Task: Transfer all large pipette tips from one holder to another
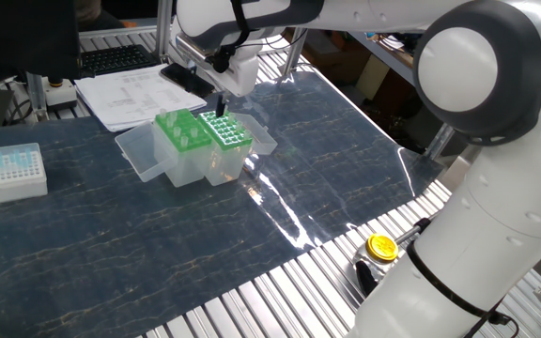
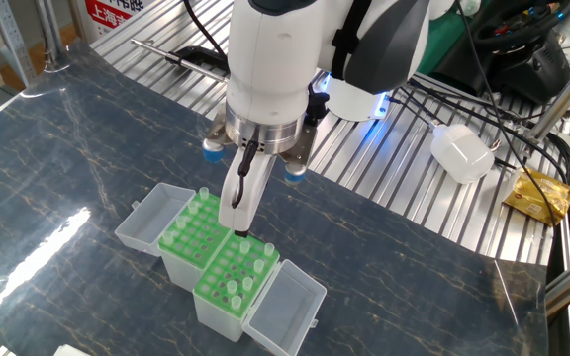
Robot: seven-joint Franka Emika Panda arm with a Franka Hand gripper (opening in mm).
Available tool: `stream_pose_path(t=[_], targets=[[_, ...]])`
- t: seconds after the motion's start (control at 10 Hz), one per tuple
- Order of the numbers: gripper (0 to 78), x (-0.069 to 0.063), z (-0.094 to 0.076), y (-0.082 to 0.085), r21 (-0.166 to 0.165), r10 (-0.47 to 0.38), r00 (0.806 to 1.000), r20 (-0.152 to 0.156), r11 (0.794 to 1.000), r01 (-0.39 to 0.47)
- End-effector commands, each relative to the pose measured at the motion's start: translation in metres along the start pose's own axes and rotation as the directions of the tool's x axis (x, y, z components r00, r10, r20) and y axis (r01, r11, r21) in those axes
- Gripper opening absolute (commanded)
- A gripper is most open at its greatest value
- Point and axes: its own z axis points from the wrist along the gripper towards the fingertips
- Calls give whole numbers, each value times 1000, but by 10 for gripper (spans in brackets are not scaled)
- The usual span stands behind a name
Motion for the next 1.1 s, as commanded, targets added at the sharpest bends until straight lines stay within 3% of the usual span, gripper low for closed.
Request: stream_pose_path(t=[0.1, 0.4, 0.6, 1.1], targets=[[774, -12, 7, -16, 2, -242, 970, 18, 970, 242], [774, -16, 9, -18, 5, -281, 960, 19, 960, 281], [774, -28, 14, -25, 3, -358, 934, 13, 934, 358], [774, -42, 24, -31, 1, -420, 908, 13, 908, 420]])
